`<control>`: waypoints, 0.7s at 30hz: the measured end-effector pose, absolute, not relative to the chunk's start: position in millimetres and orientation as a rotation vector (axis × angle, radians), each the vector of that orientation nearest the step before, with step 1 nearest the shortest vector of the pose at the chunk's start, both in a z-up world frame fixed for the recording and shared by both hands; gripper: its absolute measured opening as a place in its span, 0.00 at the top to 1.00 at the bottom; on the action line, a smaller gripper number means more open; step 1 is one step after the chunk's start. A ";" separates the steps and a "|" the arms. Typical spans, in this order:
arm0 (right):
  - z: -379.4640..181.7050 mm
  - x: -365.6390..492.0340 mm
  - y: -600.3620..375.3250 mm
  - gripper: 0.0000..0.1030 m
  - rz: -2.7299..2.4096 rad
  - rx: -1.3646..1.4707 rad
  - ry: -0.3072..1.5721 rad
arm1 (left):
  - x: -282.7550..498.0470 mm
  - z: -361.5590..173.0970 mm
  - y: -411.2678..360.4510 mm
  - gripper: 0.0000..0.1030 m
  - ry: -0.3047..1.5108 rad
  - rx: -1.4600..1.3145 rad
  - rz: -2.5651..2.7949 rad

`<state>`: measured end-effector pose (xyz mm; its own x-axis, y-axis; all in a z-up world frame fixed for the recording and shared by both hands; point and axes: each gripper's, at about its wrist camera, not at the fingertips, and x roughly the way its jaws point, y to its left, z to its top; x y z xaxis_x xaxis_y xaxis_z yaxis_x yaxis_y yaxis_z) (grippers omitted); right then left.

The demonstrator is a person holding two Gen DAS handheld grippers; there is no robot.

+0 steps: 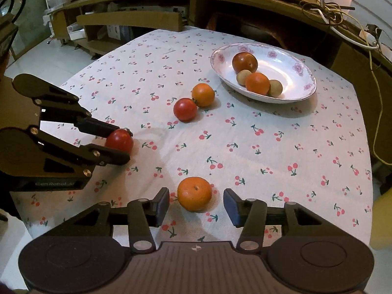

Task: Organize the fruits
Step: 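Grasp a red tomato with the left tool while the right tool grasps an orange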

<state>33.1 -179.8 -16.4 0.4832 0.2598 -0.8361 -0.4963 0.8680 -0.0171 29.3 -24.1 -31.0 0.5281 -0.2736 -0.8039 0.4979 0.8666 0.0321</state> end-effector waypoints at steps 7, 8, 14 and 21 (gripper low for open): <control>-14.2 34.9 -180.5 0.49 0.465 -0.265 0.953 | 30.3 -30.3 -26.7 0.58 0.903 0.270 -0.466; -14.6 35.3 -180.5 0.49 0.465 -0.265 0.953 | 31.0 -30.7 -26.4 0.58 0.905 0.269 -0.465; -17.8 36.5 -179.5 0.50 0.459 -0.278 0.968 | 34.0 -34.2 -27.2 0.57 0.921 0.263 -0.466; -21.3 38.6 -178.7 0.54 0.460 -0.282 0.989 | 35.5 -35.7 -26.4 0.59 0.925 0.252 -0.448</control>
